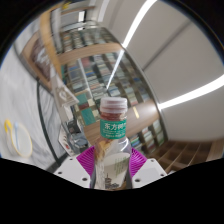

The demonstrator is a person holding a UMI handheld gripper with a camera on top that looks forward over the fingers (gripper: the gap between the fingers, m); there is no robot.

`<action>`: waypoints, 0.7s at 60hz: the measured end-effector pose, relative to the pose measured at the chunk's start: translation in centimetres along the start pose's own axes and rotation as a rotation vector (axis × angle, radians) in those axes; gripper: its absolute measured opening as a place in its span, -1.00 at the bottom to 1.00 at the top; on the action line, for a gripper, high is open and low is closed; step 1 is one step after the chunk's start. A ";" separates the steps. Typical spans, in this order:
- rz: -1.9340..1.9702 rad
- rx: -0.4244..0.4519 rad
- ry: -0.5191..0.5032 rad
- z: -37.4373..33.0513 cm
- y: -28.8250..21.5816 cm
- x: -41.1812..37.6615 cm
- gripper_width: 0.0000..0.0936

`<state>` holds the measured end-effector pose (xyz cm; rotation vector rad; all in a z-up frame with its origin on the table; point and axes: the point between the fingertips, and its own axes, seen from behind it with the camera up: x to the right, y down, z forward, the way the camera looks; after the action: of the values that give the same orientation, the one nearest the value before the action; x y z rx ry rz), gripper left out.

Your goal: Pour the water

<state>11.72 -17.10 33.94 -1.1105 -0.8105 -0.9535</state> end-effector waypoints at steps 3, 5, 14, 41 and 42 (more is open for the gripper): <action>0.265 -0.066 -0.014 0.1 1.3 0.3 -0.12; 0.431 -0.105 -0.028 0.0 2.2 0.1 -0.12; 0.941 -0.274 -0.125 -1.6 8.0 -5.0 -0.12; 1.131 -0.478 -0.205 -6.5 17.6 -19.4 0.01; 1.131 -0.483 -0.210 -6.5 17.6 -19.5 0.05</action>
<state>20.87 -16.46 8.47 -1.8007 -0.0022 -0.0491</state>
